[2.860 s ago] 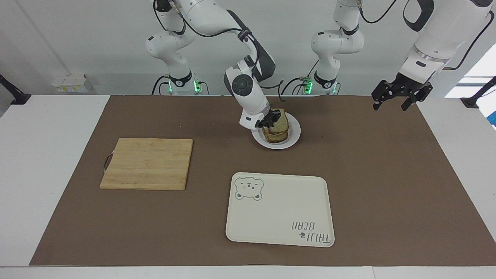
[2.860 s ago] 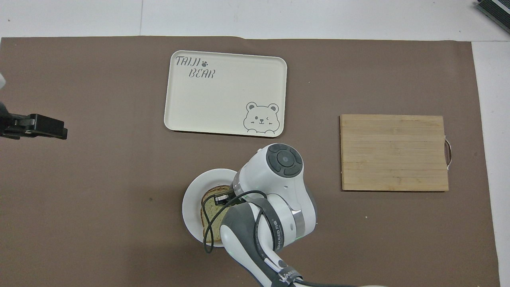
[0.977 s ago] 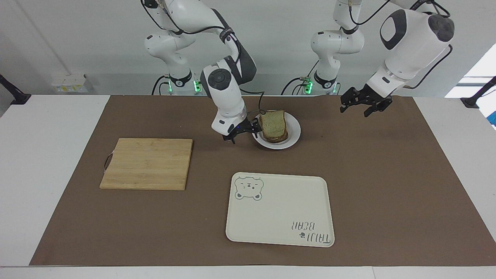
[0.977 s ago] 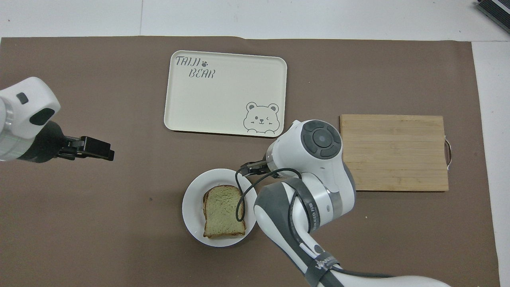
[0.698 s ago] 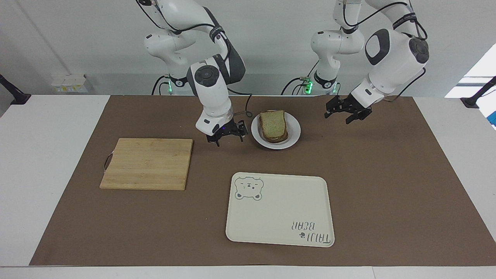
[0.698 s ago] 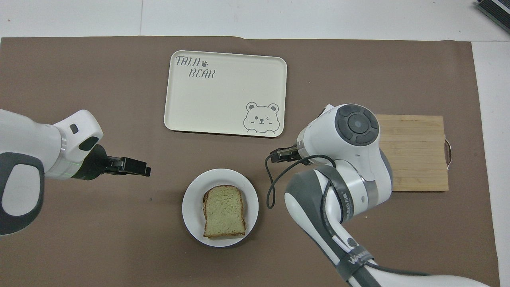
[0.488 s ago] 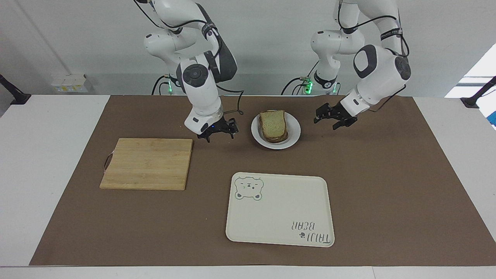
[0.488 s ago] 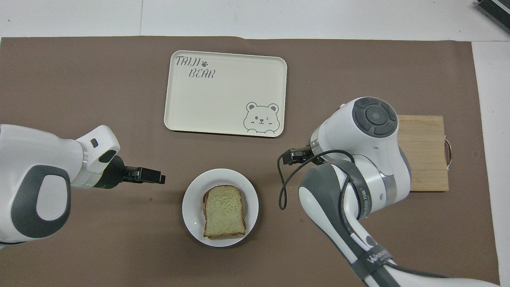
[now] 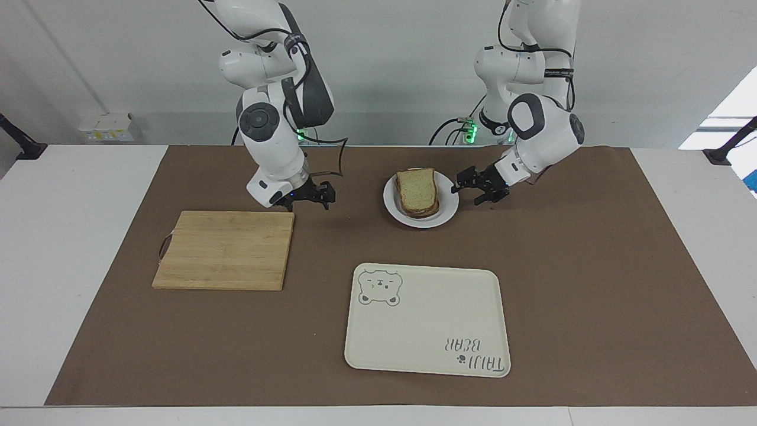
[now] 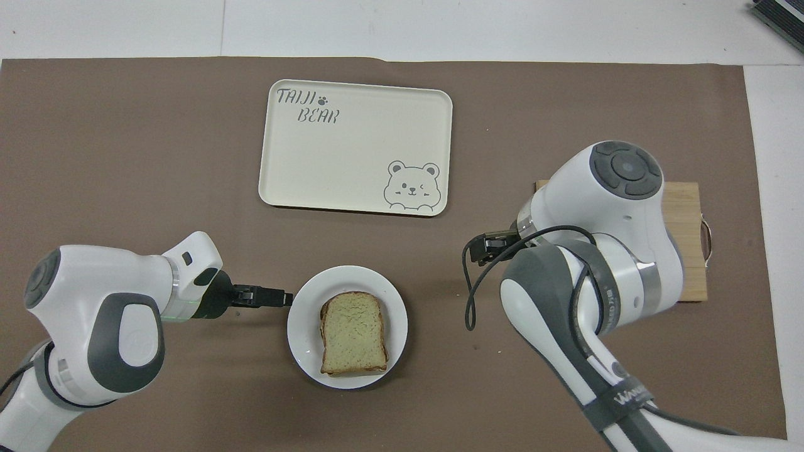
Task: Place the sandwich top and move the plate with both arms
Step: 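Grasp the plate rim with the left gripper while the right gripper retracts, then slide the plate with the left gripper onto the bear tray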
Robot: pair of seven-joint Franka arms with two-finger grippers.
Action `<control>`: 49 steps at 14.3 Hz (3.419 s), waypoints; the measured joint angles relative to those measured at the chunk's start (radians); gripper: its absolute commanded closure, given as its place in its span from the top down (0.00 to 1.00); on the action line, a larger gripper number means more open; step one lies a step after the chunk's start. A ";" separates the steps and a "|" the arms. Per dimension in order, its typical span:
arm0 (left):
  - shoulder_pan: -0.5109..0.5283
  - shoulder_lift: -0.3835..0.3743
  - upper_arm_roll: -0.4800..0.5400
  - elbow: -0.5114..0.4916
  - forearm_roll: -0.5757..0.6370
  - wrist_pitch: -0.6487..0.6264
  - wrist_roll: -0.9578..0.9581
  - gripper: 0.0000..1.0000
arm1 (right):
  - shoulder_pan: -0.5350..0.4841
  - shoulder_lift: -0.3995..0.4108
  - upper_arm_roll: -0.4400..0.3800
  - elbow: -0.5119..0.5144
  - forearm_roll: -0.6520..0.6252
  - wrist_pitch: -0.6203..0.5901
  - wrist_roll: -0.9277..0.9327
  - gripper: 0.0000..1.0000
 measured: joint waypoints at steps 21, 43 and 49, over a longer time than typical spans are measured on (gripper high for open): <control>-0.033 0.087 0.022 -0.016 -0.219 -0.064 0.201 0.00 | -0.278 -0.123 -0.001 0.130 -0.099 -0.078 -0.044 1.00; 0.070 0.589 0.028 0.843 -0.120 -0.327 -0.085 0.00 | -0.295 -0.236 0.001 0.357 -0.131 -0.356 -0.178 1.00; 0.070 0.721 0.028 1.017 -0.102 -0.309 -0.169 0.00 | -0.295 -0.234 0.008 0.354 -0.131 -0.366 -0.198 1.00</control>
